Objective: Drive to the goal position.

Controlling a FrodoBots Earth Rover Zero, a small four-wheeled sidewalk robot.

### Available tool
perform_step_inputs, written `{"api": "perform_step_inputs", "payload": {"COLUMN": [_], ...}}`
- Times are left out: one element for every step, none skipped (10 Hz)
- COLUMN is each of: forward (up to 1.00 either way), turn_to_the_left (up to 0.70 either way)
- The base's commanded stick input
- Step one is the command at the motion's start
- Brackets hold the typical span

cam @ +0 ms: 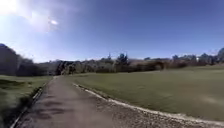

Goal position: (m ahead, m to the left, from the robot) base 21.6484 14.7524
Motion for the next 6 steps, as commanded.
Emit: {"api": "perform_step_inputs", "payload": {"forward": [0.65, 0.21, 0.00, 0.00, 0.00, 0.00], "turn_to_the_left": [0.03, 0.31, 0.45, 0.45, 0.45, 0.45]}}
